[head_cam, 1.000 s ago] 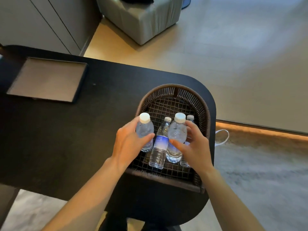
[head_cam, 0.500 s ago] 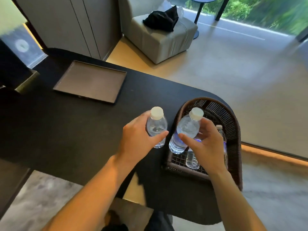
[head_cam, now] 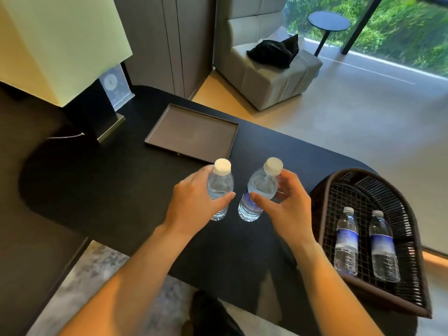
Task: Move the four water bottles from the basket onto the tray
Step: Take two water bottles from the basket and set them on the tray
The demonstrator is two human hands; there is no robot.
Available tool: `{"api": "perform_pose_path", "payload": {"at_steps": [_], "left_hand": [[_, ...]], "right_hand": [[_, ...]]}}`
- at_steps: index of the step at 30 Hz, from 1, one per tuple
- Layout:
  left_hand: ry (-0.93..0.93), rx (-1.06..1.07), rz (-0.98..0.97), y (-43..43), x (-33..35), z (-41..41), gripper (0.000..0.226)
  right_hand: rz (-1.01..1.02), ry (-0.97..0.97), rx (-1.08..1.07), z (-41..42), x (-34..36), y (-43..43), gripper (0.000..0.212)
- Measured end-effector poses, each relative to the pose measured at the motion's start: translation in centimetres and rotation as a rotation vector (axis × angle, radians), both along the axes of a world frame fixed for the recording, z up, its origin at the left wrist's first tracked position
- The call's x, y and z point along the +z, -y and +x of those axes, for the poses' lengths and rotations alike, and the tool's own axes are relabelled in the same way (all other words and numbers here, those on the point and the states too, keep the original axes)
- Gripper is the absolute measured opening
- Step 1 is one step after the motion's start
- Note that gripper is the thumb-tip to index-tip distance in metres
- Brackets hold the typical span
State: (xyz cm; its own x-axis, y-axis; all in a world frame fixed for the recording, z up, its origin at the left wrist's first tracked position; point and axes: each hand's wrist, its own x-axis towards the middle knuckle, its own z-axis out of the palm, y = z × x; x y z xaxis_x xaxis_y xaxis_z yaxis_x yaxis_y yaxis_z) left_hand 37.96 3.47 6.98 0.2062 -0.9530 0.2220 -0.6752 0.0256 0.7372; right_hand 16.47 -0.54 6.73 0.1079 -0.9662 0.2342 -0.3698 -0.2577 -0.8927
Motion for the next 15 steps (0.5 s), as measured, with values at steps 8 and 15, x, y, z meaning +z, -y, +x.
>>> {"api": "perform_pose_path", "payload": {"at_steps": [8, 15], "left_hand": [[0.014, 0.094, 0.037, 6.6, -1.6, 7.5, 0.066], [0.022, 0.125, 0.055, 12.8, -2.8, 12.5, 0.065]], "right_hand": [[0.059, 0.016, 0.038, 7.3, -2.5, 7.7, 0.068], [0.076, 0.025, 0.060, 12.3, -3.6, 14.7, 0.068]]}}
